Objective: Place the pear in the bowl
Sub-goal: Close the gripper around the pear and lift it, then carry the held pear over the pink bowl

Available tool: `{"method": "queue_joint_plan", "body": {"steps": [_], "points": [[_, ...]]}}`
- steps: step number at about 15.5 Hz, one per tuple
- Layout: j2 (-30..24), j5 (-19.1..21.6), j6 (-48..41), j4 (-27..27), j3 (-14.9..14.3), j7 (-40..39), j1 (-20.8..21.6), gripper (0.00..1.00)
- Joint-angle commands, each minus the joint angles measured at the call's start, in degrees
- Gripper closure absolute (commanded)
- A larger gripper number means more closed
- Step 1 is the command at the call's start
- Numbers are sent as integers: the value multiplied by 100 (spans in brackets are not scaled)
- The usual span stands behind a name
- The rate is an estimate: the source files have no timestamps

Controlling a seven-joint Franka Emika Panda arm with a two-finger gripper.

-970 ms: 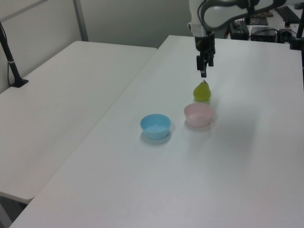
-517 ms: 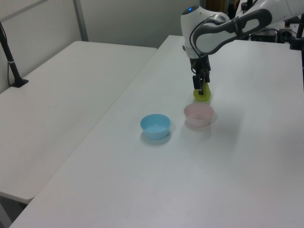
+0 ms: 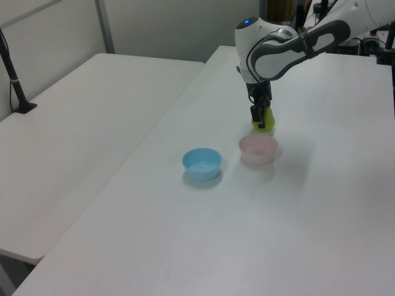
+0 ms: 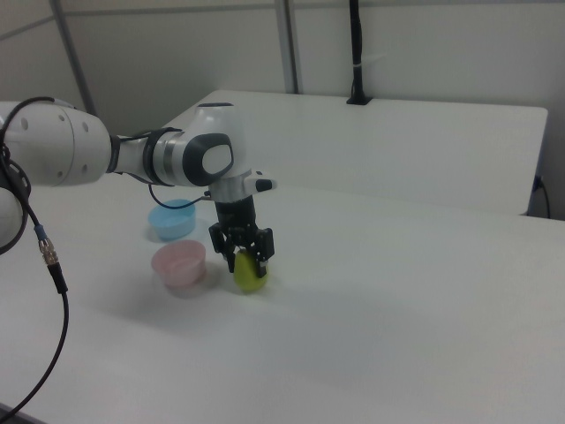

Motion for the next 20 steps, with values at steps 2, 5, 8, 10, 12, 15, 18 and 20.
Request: {"method": "queue_joint_plan", "body": {"steps": [2,5,8,10,12,15,18,20], "points": [[-212,-52,141,-95,-14,-32,10,63],[-616,-17,80,-86,-22,-23,-16,63],[-1056,27,-270,62,-40,-14,-16,63],[-1267,132,-623,230,-49,-14,-16,63],[-1373,142,-667,248,-40,3,36,62],[-1382,168,-808,257,30,213,194,61],[-1382,212,-1070,239,30,389,737,60],[-1347,343,-1160,222,30,486,1045,60]]}}
